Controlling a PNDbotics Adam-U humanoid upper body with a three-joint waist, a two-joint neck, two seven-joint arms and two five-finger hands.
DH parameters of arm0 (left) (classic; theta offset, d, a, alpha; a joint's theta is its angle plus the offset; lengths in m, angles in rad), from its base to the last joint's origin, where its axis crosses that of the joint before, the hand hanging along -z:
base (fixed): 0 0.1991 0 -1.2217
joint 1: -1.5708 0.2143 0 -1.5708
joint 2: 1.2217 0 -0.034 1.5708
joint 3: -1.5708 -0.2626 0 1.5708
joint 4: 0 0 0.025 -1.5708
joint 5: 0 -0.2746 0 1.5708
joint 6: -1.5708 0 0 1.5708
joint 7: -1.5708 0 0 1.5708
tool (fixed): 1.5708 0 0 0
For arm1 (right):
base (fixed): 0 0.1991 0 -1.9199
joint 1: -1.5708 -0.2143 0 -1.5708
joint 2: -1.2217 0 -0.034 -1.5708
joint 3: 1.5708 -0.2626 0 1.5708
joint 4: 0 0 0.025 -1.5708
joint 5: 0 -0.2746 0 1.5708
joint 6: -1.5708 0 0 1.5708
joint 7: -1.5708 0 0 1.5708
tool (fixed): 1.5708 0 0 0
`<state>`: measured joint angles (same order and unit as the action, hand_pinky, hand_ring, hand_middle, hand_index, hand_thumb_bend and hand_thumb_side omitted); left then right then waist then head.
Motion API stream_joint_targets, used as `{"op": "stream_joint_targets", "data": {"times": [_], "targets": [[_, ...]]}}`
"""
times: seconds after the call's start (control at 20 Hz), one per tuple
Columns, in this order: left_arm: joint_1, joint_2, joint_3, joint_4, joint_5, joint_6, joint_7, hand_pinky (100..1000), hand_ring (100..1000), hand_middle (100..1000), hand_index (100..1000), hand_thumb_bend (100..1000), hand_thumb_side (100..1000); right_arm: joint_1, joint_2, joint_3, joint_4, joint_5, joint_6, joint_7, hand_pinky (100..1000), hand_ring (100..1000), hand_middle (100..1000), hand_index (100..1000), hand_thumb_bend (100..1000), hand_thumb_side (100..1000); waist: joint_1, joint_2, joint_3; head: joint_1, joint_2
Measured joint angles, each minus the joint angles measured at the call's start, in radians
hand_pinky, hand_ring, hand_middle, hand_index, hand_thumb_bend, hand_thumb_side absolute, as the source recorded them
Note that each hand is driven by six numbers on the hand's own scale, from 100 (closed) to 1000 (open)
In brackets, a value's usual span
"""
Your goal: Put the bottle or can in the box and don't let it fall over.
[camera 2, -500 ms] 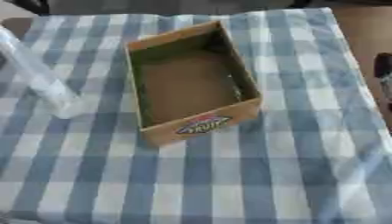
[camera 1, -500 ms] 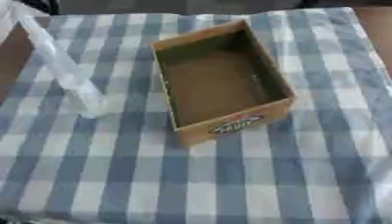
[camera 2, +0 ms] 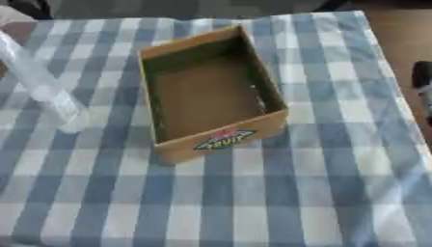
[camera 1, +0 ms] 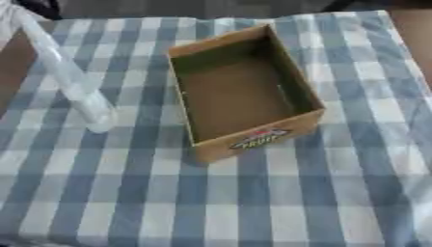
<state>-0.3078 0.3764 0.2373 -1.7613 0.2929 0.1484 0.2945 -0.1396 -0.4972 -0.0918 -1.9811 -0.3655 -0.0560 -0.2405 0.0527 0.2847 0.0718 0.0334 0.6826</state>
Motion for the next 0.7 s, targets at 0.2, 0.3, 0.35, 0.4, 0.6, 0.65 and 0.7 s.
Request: {"op": "stream_joint_targets", "data": {"times": [0.2, 0.3, 0.35, 0.4, 0.6, 0.65, 0.7], "targets": [[0.000, 0.000, 0.001, 0.047, -0.027, -0.010, -0.113, 1000, 1000, 811, 772, 415, 430, 0.000, 0.000, 0.000, 0.000, 0.000, 0.001, 0.001, 750, 722, 880, 766, 303, 192, 0.000, 0.000, 0.000, 0.000, 0.000], [0.000, 0.000, 0.001, 0.066, -0.048, -0.018, -0.152, 981, 1000, 815, 771, 430, 416, 0.000, 0.000, 0.000, 0.000, 0.000, 0.002, 0.001, 750, 721, 879, 765, 303, 192, 0.000, 0.000, 0.001, 0.000, 0.000], [0.000, 0.000, 0.001, 0.074, -0.058, -0.024, -0.169, 973, 1000, 816, 772, 431, 416, 0.000, 0.000, 0.000, 0.000, 0.000, 0.002, 0.001, 750, 721, 879, 765, 302, 192, 0.000, 0.000, 0.001, 0.000, 0.000], [0.000, 0.000, 0.001, 0.082, -0.069, -0.029, -0.186, 942, 1000, 826, 778, 430, 416, 0.000, 0.000, 0.000, 0.000, 0.000, 0.003, 0.002, 750, 721, 879, 765, 302, 192, 0.000, 0.000, 0.002, 0.000, 0.000], [0.001, 0.000, -0.001, 0.101, -0.095, -0.046, -0.247, 829, 1000, 824, 774, 417, 395, 0.000, 0.000, 0.000, 0.000, 0.000, 0.005, 0.002, 750, 719, 877, 765, 301, 193, 0.000, 0.000, 0.002, 0.001, 0.000], [0.001, 0.000, -0.001, 0.104, -0.098, -0.050, -0.259, 761, 1000, 817, 772, 408, 413, 0.000, 0.000, 0.000, 0.000, 0.000, 0.005, 0.002, 750, 718, 877, 765, 300, 193, 0.000, 0.000, 0.002, 0.001, 0.000], [0.001, 0.000, -0.002, 0.106, -0.100, -0.053, -0.268, 687, 1000, 813, 770, 409, 413, 0.000, 0.000, 0.000, 0.000, 0.000, 0.005, 0.002, 750, 718, 876, 765, 300, 193, 0.000, 0.000, 0.003, 0.001, 0.000]]}}
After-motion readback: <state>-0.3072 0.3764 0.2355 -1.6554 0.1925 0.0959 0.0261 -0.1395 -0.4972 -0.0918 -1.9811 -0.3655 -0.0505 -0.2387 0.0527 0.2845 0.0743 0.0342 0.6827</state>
